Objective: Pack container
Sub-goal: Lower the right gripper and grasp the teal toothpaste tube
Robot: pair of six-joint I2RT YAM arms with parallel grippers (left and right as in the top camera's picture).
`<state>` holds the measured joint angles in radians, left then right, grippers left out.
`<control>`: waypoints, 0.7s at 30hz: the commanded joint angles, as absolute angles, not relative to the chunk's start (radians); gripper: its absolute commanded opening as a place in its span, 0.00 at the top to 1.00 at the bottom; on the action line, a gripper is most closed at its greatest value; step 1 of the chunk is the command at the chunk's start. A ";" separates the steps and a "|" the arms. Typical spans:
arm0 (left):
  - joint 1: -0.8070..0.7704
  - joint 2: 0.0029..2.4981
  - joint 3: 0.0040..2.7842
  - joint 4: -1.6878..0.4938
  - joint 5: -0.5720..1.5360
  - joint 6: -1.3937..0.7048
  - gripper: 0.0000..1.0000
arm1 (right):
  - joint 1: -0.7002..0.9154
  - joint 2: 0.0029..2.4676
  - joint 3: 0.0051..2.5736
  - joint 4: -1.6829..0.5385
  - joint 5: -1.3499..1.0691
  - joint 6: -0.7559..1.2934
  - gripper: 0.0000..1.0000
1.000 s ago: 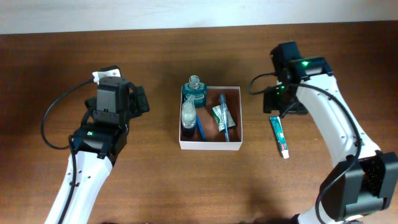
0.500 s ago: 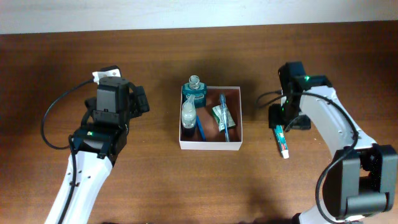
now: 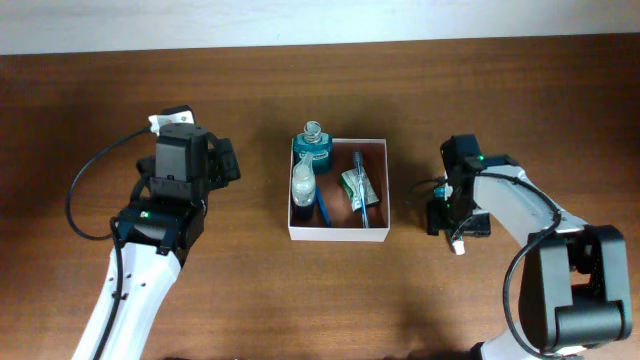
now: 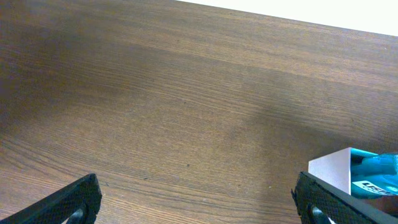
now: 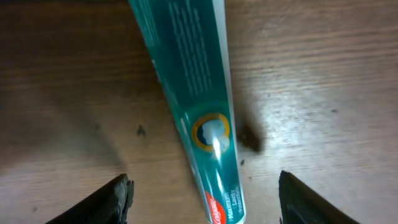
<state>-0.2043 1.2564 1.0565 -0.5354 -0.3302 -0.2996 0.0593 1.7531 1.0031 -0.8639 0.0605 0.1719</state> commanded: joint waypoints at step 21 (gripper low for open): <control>-0.202 1.249 1.061 -0.536 -0.337 -0.299 0.01 | 0.050 1.740 0.931 -0.806 0.033 0.173 0.77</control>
